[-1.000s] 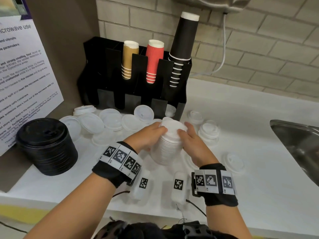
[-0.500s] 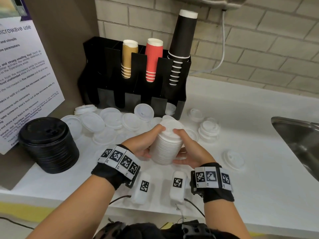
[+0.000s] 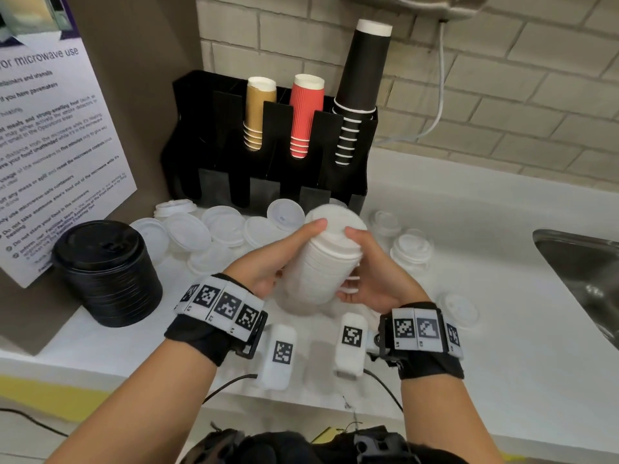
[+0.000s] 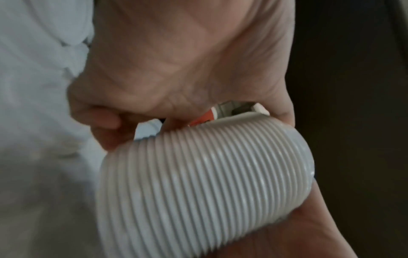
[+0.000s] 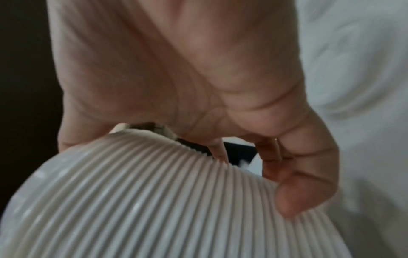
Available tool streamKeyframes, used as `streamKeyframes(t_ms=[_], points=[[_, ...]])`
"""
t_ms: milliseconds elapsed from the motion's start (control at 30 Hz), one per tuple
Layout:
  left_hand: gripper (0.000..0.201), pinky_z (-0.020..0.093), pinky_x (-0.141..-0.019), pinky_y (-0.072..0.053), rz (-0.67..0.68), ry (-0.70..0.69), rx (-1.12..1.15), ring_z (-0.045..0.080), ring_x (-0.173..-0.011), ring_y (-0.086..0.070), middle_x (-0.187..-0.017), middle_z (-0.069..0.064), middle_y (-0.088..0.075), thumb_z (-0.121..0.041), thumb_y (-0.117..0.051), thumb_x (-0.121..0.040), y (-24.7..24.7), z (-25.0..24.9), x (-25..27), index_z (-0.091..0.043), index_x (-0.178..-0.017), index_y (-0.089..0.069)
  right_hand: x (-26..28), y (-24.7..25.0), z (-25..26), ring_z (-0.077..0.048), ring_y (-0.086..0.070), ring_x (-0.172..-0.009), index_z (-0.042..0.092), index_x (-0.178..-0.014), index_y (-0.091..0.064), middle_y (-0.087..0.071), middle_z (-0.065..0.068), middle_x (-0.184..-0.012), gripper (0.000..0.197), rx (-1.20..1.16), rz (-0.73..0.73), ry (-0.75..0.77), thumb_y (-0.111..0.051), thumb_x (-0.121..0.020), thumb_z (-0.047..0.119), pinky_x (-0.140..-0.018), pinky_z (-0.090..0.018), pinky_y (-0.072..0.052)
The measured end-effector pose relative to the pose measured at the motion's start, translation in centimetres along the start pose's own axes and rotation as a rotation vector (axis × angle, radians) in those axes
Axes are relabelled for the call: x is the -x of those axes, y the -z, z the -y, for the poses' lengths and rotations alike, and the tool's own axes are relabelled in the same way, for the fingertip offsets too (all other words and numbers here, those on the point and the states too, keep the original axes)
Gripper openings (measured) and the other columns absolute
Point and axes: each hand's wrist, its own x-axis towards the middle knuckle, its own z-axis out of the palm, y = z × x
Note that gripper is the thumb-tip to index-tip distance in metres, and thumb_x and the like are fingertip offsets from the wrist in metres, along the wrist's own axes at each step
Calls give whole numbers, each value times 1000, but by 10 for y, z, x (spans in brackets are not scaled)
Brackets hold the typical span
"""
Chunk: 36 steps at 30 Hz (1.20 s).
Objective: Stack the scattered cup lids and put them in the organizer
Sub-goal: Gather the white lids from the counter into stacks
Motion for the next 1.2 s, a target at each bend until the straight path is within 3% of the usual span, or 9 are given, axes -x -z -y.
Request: streamKeyframes(t_ms=[133, 267, 367, 500, 633, 733, 933, 1033, 1200], points=[[44, 35, -70, -55, 63, -107, 219, 14, -90, -70, -89, -9, -76, -70, -63, -59, 17, -20, 9, -39, -88, -74, -5, -27, 38, -22, -56, -95, 25, -120, -58, -61, -7, -109, 73, 144, 56, 78, -64, -60, 67, -71, -33, -44], [40, 37, -73, -60, 93, -254, 410, 20, -102, -70, -113, 3, -73, -56, -59, -82, 46, -37, 24, -30, -109, -73, -8, -65, 69, -22, -55, -106, 29, -124, -55, -60, -5, -120, 79, 320, 127, 158, -61, -60, 76, -78, -37, -42], [45, 45, -84, -57, 65, -297, 484, 26, -111, -66, -120, 7, -70, -56, -58, -81, 72, -49, 34, -27, -112, -73, -12, -90, 90, -26, -53, -117, 37, -134, -48, -57, -3, -131, 91, 394, 238, 226, -41, -59, 87, -89, -47, -42], [47, 54, -88, -53, -8, -304, 630, 31, -108, -67, -118, 10, -70, -59, -70, -71, 107, -62, 50, -25, -101, -78, -42, -113, 112, -27, -52, -119, 39, -136, -48, -57, -7, -130, 78, 325, 276, 282, -13, -82, 82, -94, -50, -42], [67, 57, -80, -54, -52, -344, 747, 36, -105, -67, -117, 13, -70, -58, -73, -66, 133, -76, 67, -18, -119, -69, -86, -147, 96, -31, -52, -120, 12, -130, -55, -59, -10, -122, 39, 619, 121, 347, -42, -101, 33, -94, -40, -43], [73, 59, -76, -54, -72, -380, 747, 38, -103, -68, -116, 15, -70, -57, -71, -68, 143, -87, 77, -14, -124, -58, -116, -181, 73, -26, -49, -126, 4, -133, -54, -54, -13, -135, 38, 1050, 387, 448, -55, -97, 16, -107, -34, -37], [106, 61, -86, -49, -59, -383, 785, 42, -112, -63, -128, 15, -64, -43, -91, -39, 155, -93, 85, -14, -134, -53, -130, -247, 56, -15, -38, -132, 14, -138, -48, -46, -4, -143, 52, 1413, 730, 806, -66, -90, 19, -108, -17, -21], [117, 61, -84, -50, -86, -368, 749, 42, -113, -62, -130, 14, -63, -44, -94, -29, 161, -91, 85, -17, -136, -53, -140, -273, 46, -24, -40, -134, 8, -138, -47, -45, -10, -145, 46, 1717, 827, 753, -59, -95, 18, -114, -33, -26], [119, 60, -85, -51, -114, -363, 725, 41, -113, -63, -128, 13, -64, -47, -93, -28, 167, -88, 86, -18, -136, -53, -154, -275, 40, -27, -40, -131, 26, -133, -52, -45, -4, -140, 48, 2074, 719, 799, -62, -89, 43, -104, -40, -38]])
